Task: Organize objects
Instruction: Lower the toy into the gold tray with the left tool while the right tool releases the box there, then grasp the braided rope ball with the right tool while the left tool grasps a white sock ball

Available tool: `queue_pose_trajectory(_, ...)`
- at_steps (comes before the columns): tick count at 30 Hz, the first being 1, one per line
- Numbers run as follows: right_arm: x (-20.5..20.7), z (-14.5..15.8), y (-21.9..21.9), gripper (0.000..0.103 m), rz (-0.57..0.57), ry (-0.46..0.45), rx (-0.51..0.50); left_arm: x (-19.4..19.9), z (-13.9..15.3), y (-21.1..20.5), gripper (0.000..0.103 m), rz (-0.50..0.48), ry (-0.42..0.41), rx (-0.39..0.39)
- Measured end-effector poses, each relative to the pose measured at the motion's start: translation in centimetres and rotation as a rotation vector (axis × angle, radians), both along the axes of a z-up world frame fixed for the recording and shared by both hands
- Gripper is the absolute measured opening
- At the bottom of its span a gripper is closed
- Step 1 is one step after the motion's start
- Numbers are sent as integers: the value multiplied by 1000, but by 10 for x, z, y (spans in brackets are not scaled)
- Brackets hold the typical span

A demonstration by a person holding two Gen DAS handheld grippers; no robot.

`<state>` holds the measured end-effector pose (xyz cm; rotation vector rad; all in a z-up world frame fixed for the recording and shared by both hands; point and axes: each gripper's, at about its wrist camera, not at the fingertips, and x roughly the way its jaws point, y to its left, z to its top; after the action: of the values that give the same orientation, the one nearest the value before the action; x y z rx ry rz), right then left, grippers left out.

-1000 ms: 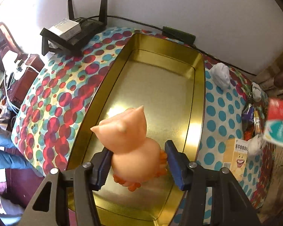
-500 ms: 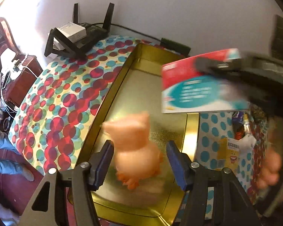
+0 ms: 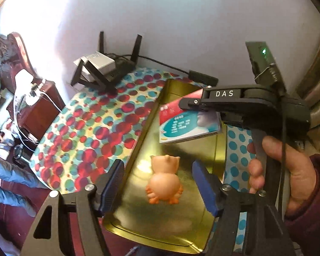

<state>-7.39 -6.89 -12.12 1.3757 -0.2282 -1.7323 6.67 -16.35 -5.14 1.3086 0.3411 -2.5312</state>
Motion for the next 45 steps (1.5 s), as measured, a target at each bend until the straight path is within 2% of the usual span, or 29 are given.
queue_pose_trajectory(4,-6,-6,-1,20,-16,-13,7,7,10,4,68,13,30,-75)
queue_pose_trajectory(8,-8,-10,2,22,-30,6,32,6,13,2,68,21,40,-81)
queue_pose_trajectory(10,-9,-13,4,28,-35,8,43,3,12,6,68,3,28,-93)
queue_pose_trajectory(11,-10,-15,5,46,-51,20,71,1,12,9,68,-15,23,-94)
queue_pose_trajectory(12,-11,-15,5,71,-64,41,106,0,12,12,68,-34,25,-90)
queue_pose_trajectory(13,-10,-13,6,78,-75,62,125,-2,12,15,68,-47,27,-90)
queue_pose_trajectory(17,-11,3,25,82,-115,148,123,-11,15,30,68,-92,41,-100)
queue_pose_trajectory(19,-9,20,41,82,-118,207,122,-17,17,43,68,-133,48,-119)
queue_pose_trajectory(22,1,53,87,84,-170,409,168,-25,20,62,68,-171,52,-163)
queue_pose_trajectory(23,2,59,104,88,-201,465,191,-27,20,67,69,-178,55,-172)
queue_pose_trajectory(24,2,66,133,91,-260,536,236,-29,21,72,69,-189,60,-181)
queue_pose_trajectory(26,-2,69,171,91,-338,610,306,-37,21,82,69,-207,65,-180)
queue_pose_trajectory(28,-15,61,215,92,-417,664,435,-47,20,90,69,-202,54,-185)
queue_pose_trajectory(30,-32,47,252,92,-466,659,539,-59,18,97,69,-189,35,-192)
queue_pose_trajectory(32,-46,35,281,92,-501,606,573,-70,18,103,69,-176,30,-192)
queue_pose_trajectory(35,-61,19,312,92,-533,556,571,-87,17,112,69,-175,18,-173)
queue_pose_trajectory(41,-81,-4,328,90,-536,484,528,-114,12,134,69,-184,22,-183)
queue_pose_trajectory(44,-87,-15,328,85,-527,460,524,-128,4,140,69,-194,7,-189)
queue_pose_trajectory(45,-87,-17,328,79,-526,456,517,-134,0,142,69,-211,0,-175)
